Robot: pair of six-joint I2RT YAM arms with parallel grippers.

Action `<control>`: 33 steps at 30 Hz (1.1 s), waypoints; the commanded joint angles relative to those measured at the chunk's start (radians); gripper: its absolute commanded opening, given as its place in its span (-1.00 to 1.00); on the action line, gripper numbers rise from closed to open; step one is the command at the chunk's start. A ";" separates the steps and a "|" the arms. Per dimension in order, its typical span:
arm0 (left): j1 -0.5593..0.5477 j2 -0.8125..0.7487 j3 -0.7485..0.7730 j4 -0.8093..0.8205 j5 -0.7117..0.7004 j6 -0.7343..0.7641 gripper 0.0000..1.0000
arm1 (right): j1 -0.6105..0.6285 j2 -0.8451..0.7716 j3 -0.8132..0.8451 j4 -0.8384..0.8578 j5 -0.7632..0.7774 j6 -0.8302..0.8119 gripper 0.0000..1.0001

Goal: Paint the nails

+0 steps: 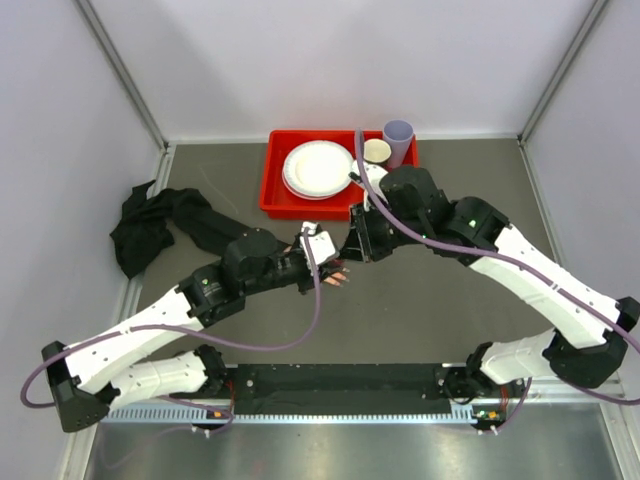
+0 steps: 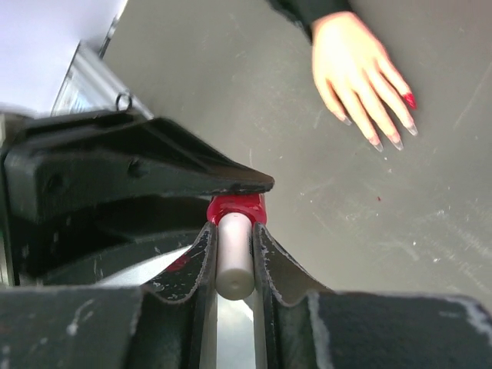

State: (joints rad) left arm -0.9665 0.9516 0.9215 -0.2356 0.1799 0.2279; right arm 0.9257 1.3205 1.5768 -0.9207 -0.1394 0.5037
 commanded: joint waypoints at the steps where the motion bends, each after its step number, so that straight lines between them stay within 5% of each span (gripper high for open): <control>1: -0.008 -0.059 0.010 0.042 0.214 -0.036 -1.00 | 0.001 -0.052 -0.014 0.066 -0.097 -0.199 -1.00; 5: -0.008 -0.048 0.043 -0.019 0.482 -0.045 -1.00 | 0.001 -0.110 -0.077 0.131 -0.235 -0.342 -1.00; 11: -0.008 0.004 0.105 -0.080 0.655 -0.085 -1.00 | 0.001 -0.133 -0.109 0.138 -0.344 -0.418 -1.00; 13: -0.008 0.000 0.105 -0.074 0.626 -0.090 -1.00 | 0.001 -0.121 -0.087 0.115 -0.327 -0.403 -0.99; 18: -0.008 -0.020 0.089 -0.065 0.453 -0.068 -1.00 | 0.001 -0.118 -0.029 0.060 -0.155 -0.283 -0.03; 21: -0.006 -0.017 0.085 -0.065 0.380 -0.055 -1.00 | 0.001 -0.118 0.018 -0.002 -0.005 -0.136 0.15; 24: -0.008 -0.014 0.077 -0.061 0.274 -0.041 -1.00 | 0.001 -0.110 0.038 -0.039 0.058 0.030 0.18; 33: -0.008 -0.033 0.048 0.001 0.001 0.010 -1.00 | 0.001 -0.055 0.048 -0.030 0.005 0.133 -0.06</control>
State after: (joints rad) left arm -0.9707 0.9539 0.9741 -0.3275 0.3138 0.1989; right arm 0.9310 1.2407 1.5990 -0.9630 -0.1291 0.5621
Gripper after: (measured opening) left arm 0.299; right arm 0.478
